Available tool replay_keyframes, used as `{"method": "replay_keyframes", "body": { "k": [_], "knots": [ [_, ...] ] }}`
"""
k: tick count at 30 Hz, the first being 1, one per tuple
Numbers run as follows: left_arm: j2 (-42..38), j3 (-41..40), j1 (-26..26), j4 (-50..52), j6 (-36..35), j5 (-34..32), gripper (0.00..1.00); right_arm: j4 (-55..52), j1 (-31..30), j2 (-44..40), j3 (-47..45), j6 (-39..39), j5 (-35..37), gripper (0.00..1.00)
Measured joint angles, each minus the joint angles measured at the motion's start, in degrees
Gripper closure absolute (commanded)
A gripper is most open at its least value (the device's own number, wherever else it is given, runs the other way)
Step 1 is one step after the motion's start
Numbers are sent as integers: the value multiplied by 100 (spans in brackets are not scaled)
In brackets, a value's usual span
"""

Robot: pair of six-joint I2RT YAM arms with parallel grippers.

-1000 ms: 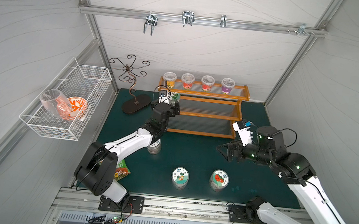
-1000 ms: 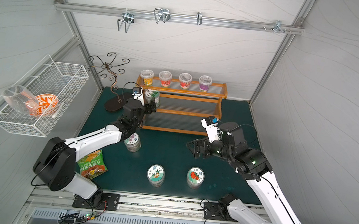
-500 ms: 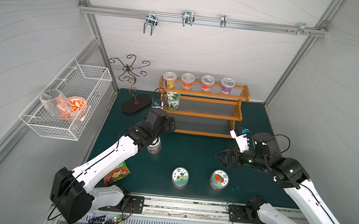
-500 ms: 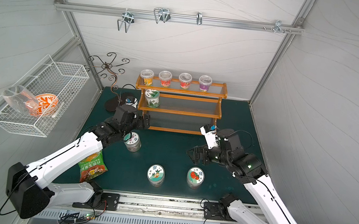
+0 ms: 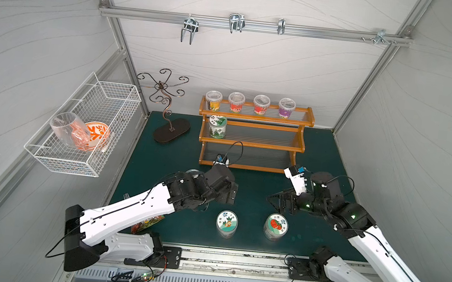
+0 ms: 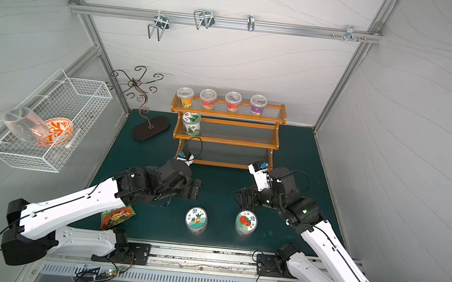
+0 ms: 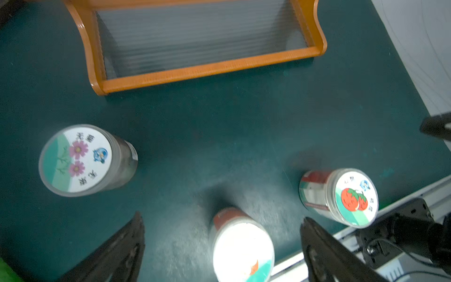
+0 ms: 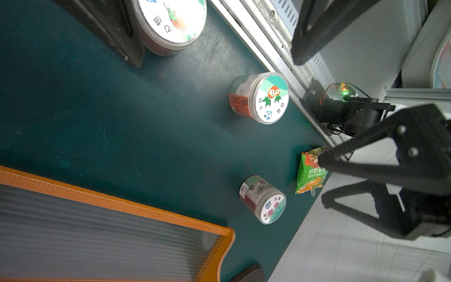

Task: Place the seed container on the shelf
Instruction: Pick up the seed jar at the center of the board.

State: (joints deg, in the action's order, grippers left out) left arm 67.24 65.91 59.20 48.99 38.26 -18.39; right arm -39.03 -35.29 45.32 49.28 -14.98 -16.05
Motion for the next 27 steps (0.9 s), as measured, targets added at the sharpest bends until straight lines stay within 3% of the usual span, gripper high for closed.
{"method": "replay_keyframes", "body": {
  "k": [13, 27],
  "knots": [
    [852, -118, 1338, 612, 1279, 125, 0, 369, 2, -13, -236, 63, -79, 1],
    [1375, -820, 1510, 203, 1790, 492, 0, 599, 2, -129, -404, 109, -94, 1]
  ]
}}
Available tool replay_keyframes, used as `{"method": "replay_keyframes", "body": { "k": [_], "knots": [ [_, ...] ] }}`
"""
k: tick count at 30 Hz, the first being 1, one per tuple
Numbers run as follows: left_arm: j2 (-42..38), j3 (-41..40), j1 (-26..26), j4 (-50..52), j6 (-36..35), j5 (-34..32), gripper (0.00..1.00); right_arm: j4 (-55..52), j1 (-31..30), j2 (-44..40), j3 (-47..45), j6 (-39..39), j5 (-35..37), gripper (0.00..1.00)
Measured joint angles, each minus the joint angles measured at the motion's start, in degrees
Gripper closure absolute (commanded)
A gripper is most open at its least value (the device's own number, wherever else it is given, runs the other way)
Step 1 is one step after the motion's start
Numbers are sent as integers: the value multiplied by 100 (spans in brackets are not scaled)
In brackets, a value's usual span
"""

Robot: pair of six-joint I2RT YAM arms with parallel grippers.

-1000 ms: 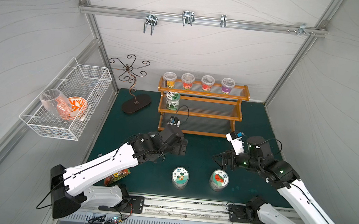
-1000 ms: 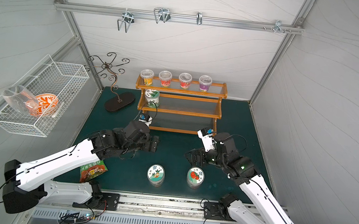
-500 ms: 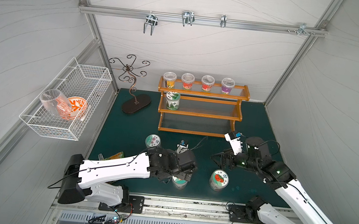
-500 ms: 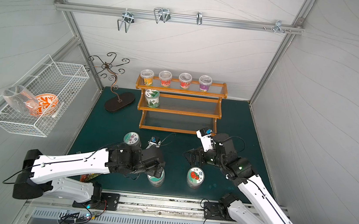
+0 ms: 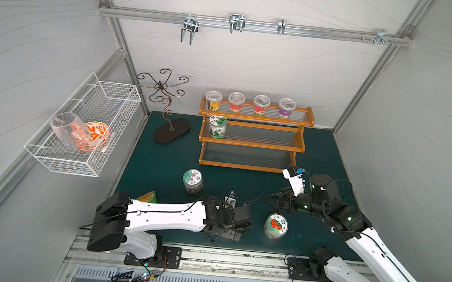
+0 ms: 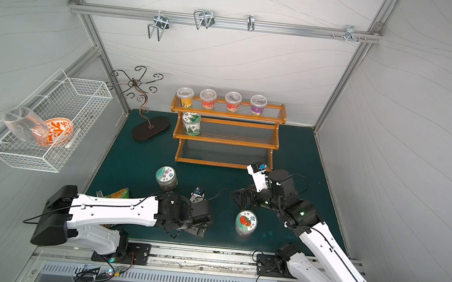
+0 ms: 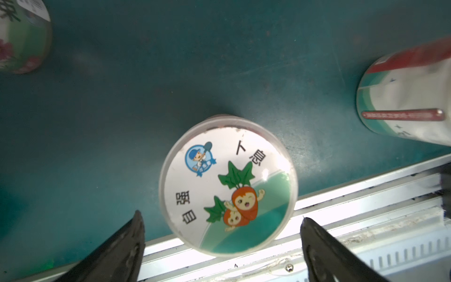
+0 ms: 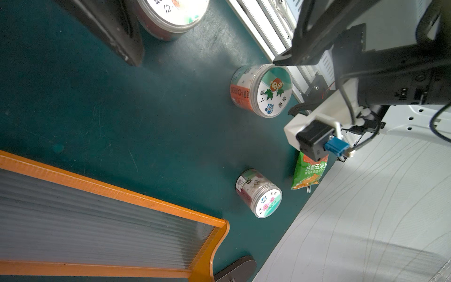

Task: Place the seed container on the shelf
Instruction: Pick up the seed jar at the center of the board.

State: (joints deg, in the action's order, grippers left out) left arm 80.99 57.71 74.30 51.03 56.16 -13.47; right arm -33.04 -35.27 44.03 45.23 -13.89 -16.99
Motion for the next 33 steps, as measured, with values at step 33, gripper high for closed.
{"method": "replay_keyframes", "body": {
  "k": [33],
  "knots": [
    [219, -284, -343, -579, -160, -144, 22, 240, 0, -39, -195, -2, -103, 1]
  ]
}}
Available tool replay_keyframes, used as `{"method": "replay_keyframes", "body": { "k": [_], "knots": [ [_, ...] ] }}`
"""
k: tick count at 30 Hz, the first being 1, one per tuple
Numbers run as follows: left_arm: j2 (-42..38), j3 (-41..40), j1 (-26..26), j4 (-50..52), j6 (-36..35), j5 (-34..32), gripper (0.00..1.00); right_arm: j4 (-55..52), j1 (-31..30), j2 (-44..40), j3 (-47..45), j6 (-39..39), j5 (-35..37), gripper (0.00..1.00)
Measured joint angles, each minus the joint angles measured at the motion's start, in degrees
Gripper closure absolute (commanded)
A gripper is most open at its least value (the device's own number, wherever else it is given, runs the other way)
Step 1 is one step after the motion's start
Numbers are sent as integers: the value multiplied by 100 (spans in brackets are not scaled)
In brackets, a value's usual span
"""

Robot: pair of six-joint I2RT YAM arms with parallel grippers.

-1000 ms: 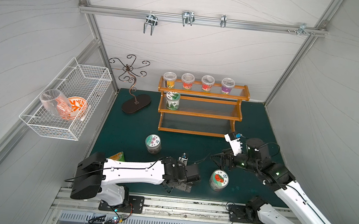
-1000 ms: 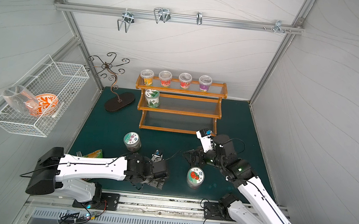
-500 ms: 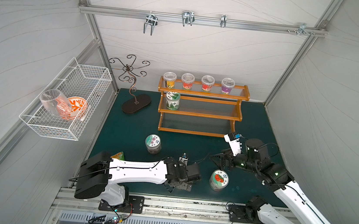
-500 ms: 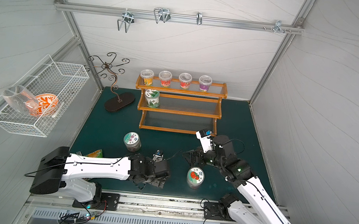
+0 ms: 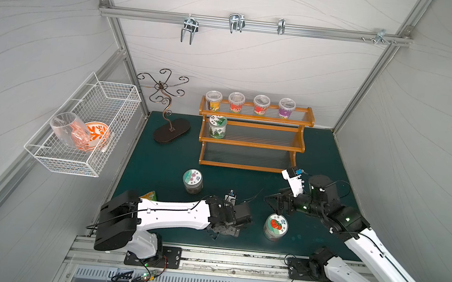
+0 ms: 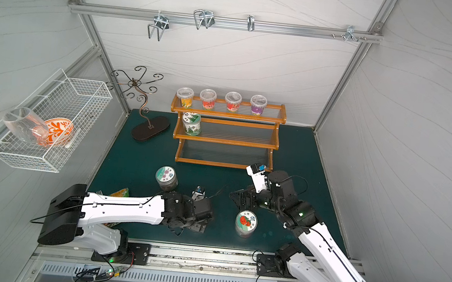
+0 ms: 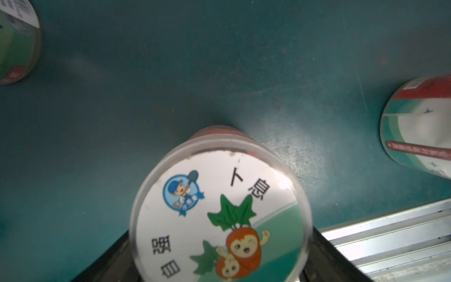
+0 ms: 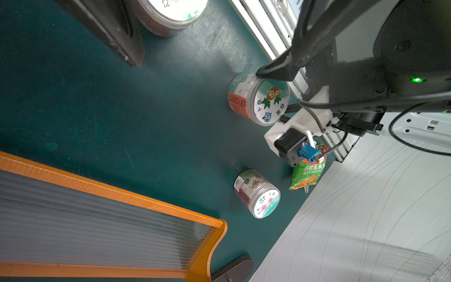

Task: Place the seed container on the shelf
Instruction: Pick up the seed jar at the center of the board.

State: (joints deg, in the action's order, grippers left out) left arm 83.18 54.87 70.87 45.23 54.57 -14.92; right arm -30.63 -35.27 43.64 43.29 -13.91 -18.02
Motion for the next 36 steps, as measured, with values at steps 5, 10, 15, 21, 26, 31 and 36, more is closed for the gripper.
{"method": "replay_keyframes", "body": {
  "k": [5, 10, 15, 21, 26, 31, 36],
  "knots": [
    [-271, 9, -125, 144, -76, -9, 26, 269, 0, 0, -170, -4, -219, 1],
    [-758, 264, -446, 553, -214, -7, 27, 793, 0, 0, -457, -7, -509, 1],
    [-1172, 721, -914, 942, -391, 83, 28, 1633, -4, 24, -761, 55, -844, 1],
    [-1322, 1263, -1381, 1499, -636, 177, 28, 3040, -197, 74, -1266, 485, -1211, 1],
    [-1329, 1565, -1528, 1773, -754, 234, 27, 3884, -1005, 599, -1432, 1097, -1027, 1],
    [-1331, 1637, -1543, 1847, -791, 280, 27, 4533, -1539, 1519, -1198, 1403, -828, 1],
    [-1331, 1639, -1543, 1843, -787, 330, 28, 5143, -1746, 2365, -890, 1502, -623, 1]
  ]
}}
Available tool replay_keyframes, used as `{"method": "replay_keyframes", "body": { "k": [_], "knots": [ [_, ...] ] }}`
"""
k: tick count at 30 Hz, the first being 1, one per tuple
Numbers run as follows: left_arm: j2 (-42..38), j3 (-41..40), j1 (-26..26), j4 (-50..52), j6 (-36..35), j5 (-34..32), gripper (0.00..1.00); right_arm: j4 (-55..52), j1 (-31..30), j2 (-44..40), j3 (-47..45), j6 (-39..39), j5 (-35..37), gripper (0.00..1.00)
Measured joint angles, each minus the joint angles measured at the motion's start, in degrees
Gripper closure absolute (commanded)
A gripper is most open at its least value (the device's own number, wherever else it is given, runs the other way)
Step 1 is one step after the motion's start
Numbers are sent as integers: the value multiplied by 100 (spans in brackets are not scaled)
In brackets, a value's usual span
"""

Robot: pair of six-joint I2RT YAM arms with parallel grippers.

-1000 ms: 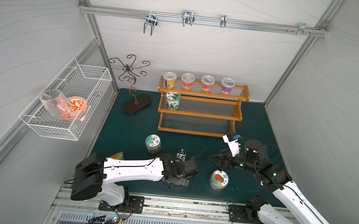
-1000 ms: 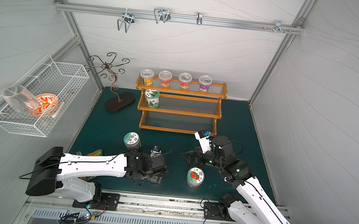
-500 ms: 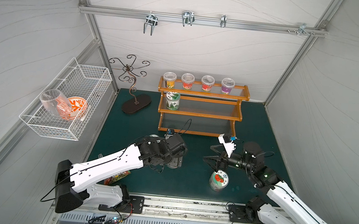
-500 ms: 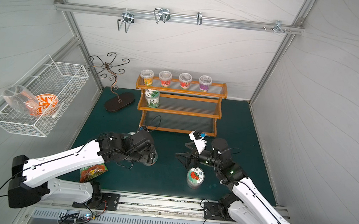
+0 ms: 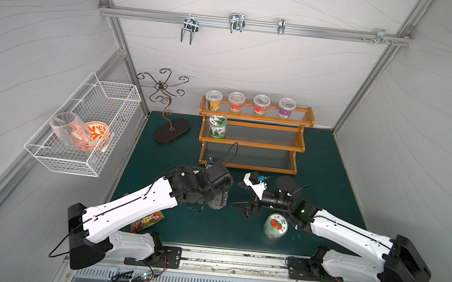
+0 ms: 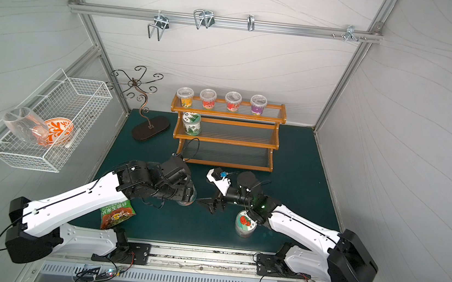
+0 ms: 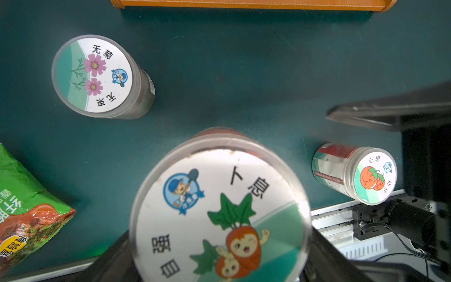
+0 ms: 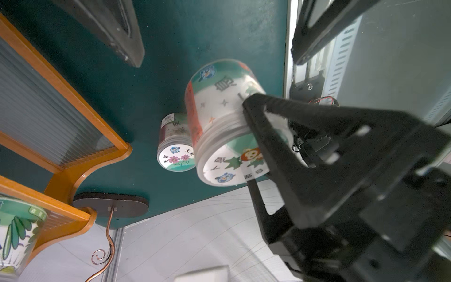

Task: Place the seed container on the shelf
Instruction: Pick up the seed jar at the center of the board.

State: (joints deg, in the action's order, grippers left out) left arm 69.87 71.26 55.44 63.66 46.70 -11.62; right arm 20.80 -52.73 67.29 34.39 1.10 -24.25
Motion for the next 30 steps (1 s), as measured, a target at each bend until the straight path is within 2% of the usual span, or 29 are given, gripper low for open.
{"method": "replay_keyframes", "body": {
  "k": [6, 16, 30],
  "knots": [
    [0, 0, -7, -13, 7, 15, 28, 481, -345, 584, 282, 162, 17, 1],
    [0, 0, -28, -52, 90, 105, 29, 791, -610, 815, 286, 518, 162, 1],
    [-26, -20, -37, -291, 295, 238, 30, 1154, -933, 929, 304, 669, 1399, 1]
  ]
}}
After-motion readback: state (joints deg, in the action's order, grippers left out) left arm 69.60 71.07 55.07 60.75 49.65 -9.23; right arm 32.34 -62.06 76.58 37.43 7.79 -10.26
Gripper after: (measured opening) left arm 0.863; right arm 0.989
